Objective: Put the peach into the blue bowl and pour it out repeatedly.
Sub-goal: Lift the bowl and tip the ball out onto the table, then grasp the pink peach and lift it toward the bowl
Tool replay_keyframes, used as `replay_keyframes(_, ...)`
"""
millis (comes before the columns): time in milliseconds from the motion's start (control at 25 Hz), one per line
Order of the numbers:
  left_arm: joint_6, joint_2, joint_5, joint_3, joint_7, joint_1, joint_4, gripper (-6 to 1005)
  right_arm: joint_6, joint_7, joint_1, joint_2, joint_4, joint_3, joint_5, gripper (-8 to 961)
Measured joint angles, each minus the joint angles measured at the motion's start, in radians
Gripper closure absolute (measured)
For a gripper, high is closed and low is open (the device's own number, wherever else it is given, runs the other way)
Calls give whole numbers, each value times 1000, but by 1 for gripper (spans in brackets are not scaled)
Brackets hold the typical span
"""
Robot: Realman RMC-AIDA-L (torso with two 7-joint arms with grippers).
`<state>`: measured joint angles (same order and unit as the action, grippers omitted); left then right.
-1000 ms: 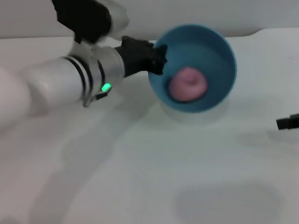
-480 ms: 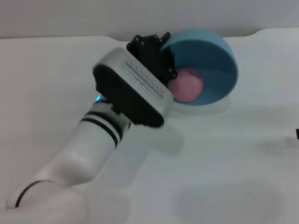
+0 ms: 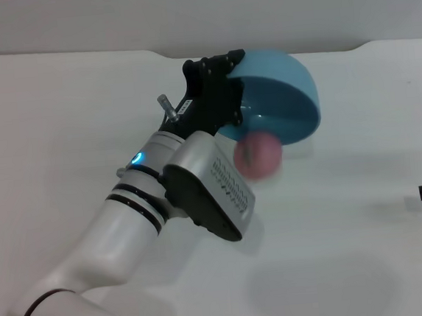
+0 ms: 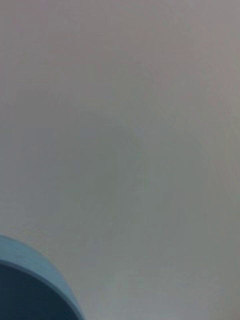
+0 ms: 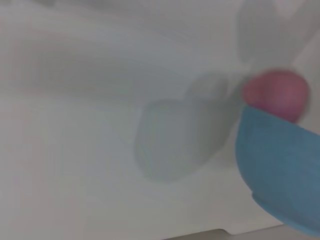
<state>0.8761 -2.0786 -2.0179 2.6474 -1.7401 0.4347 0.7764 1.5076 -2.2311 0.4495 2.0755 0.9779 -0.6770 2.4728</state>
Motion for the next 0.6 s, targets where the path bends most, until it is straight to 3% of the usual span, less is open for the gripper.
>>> replay_keyframes(240,2,0,2,7,24,6,-15,999,1,1,0,2,-5,-9,-2,449)
replay_keyframes(480,-75,1,55,-69,-120,10,14,999,8,2,20,3,-31,-28,-20,450)
replay_keyframes(600,-285,10,110,-255,-194,-8,98,999,3,2,30,1,-36,-75,-55,451)
